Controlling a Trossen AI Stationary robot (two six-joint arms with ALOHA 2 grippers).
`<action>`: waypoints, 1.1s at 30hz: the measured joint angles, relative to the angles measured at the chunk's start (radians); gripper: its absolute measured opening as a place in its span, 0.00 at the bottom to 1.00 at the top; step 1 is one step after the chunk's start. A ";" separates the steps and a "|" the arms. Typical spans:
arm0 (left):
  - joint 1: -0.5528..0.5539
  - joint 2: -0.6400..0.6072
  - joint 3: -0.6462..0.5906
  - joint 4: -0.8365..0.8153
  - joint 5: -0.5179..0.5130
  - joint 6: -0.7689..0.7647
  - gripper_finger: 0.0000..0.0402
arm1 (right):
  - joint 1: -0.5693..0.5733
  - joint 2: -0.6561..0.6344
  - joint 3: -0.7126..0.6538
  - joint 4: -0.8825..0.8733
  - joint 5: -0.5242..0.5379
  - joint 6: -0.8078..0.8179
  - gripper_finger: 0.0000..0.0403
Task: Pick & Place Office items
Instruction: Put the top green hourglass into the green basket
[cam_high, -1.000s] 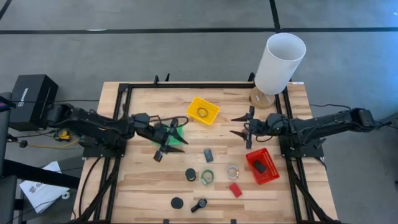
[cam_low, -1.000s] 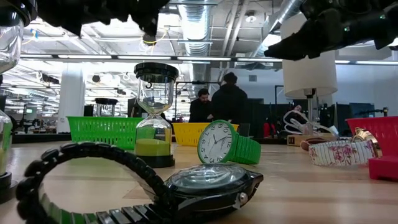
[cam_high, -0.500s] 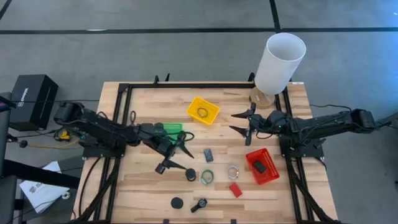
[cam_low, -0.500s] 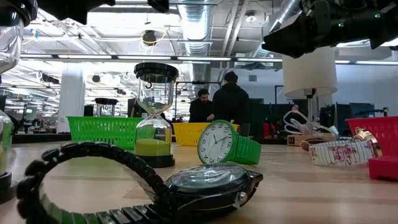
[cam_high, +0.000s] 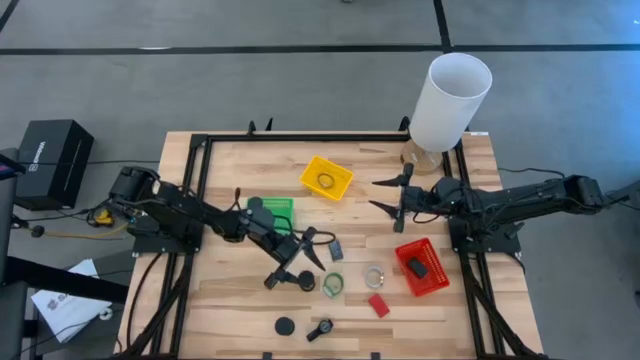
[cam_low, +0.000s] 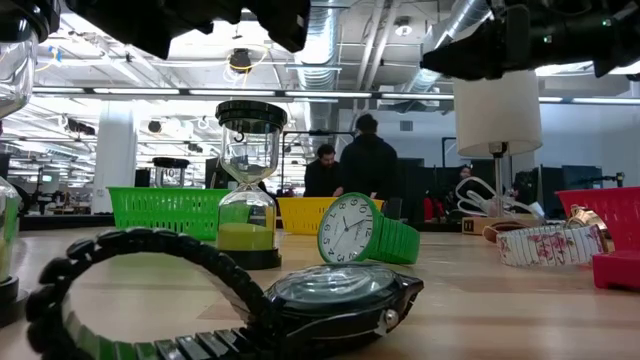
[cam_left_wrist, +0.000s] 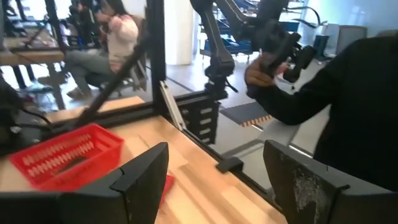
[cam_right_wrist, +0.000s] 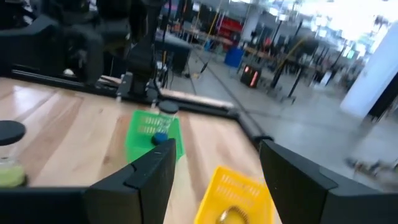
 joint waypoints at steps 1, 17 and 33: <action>-0.008 0.005 0.002 0.000 0.000 -0.002 0.64 | 0.000 0.000 0.000 0.021 0.000 -0.025 0.55; -0.113 0.009 -0.027 -0.001 -0.203 -0.012 0.64 | 0.001 0.043 0.000 0.127 0.004 0.002 0.55; -0.174 0.146 0.008 -0.059 -0.503 -0.044 0.69 | 0.003 0.282 0.029 0.330 0.004 0.024 0.55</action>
